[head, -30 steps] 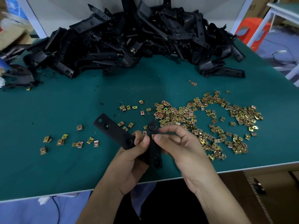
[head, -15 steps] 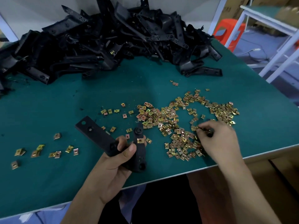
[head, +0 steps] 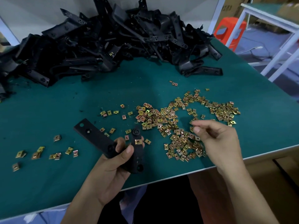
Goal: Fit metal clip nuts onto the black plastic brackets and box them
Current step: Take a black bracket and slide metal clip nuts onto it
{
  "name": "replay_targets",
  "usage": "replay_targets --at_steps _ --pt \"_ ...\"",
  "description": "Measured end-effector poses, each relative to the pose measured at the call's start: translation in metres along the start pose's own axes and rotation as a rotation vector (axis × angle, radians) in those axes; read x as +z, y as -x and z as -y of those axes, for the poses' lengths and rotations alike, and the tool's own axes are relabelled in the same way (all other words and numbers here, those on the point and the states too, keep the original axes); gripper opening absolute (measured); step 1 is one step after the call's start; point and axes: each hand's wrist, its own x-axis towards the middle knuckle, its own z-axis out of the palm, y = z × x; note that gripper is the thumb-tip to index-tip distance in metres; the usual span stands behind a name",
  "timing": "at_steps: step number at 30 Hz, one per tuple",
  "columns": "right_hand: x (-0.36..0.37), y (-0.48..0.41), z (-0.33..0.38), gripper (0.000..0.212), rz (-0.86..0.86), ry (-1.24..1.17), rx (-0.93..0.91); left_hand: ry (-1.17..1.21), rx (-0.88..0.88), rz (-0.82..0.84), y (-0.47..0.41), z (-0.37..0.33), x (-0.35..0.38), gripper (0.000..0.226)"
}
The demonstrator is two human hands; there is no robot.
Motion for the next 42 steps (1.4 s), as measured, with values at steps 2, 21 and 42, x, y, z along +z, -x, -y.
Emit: replay_targets --at_steps 2,21,42 --pt "0.011 0.018 0.014 0.027 0.167 -0.209 0.060 -0.011 0.007 -0.014 -0.001 0.001 -0.001 0.055" --pt "0.071 0.068 0.041 0.021 0.497 -0.624 0.427 -0.003 0.046 0.047 0.002 0.000 -0.002 0.055" --pt "0.073 0.061 0.040 0.030 0.611 -0.658 0.481 -0.010 0.011 0.165 0.000 0.001 -0.006 0.055"
